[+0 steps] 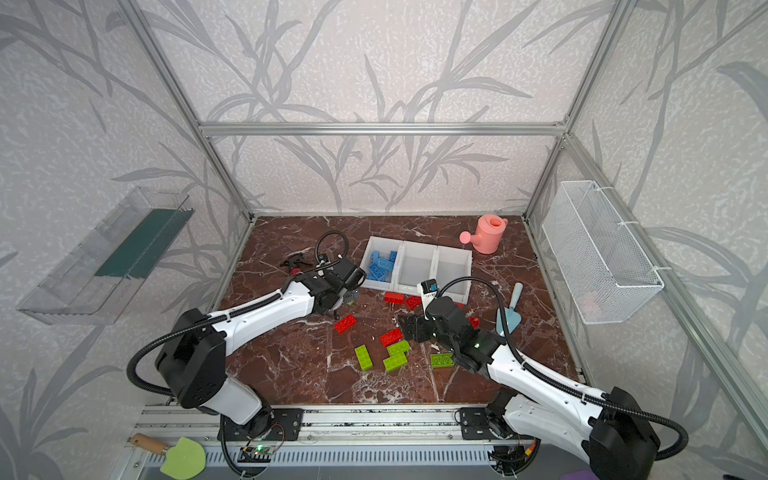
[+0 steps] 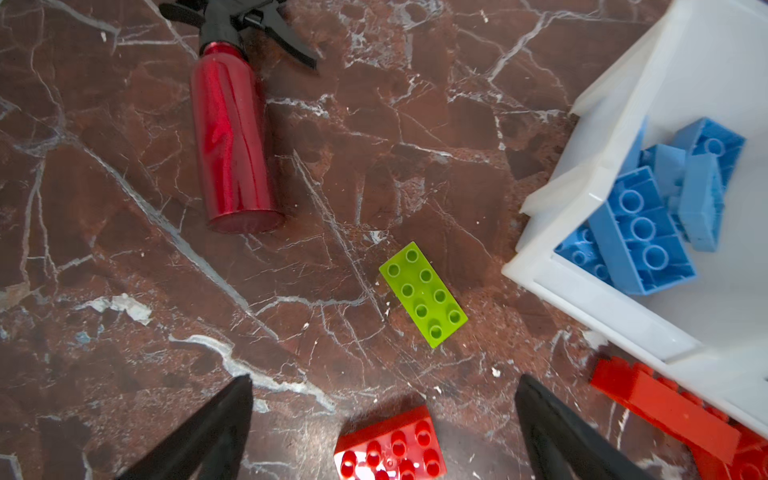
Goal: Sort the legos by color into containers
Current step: 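Withdraw the right gripper from the bin and move the left gripper toward bricks, then lower the left gripper onto a lime-green brick and grasp it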
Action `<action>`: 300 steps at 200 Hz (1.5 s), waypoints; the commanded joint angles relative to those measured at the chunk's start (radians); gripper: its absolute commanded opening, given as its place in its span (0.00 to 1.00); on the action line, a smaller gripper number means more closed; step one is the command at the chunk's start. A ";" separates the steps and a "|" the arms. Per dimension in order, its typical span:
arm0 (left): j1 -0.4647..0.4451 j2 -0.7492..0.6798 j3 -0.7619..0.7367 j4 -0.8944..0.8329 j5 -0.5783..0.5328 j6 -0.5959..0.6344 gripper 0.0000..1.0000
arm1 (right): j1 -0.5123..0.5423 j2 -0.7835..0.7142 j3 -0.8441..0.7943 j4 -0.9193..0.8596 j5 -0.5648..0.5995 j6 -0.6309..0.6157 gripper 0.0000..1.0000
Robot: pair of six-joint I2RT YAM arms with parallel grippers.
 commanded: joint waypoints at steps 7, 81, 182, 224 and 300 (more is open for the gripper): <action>0.015 0.045 0.033 0.000 -0.029 -0.094 0.96 | 0.008 -0.025 -0.040 0.057 0.027 0.010 0.86; 0.053 0.175 0.063 0.065 0.003 -0.133 0.91 | 0.021 0.049 -0.061 0.102 0.038 -0.020 0.86; 0.075 0.310 0.114 0.110 0.032 -0.148 0.77 | 0.069 0.156 -0.054 0.161 0.045 -0.028 0.86; 0.080 0.347 0.116 0.121 0.044 -0.159 0.70 | 0.112 0.174 -0.036 0.149 0.101 -0.061 0.86; 0.083 0.303 0.071 0.111 0.059 -0.159 0.44 | 0.131 0.203 -0.020 0.149 0.121 -0.075 0.86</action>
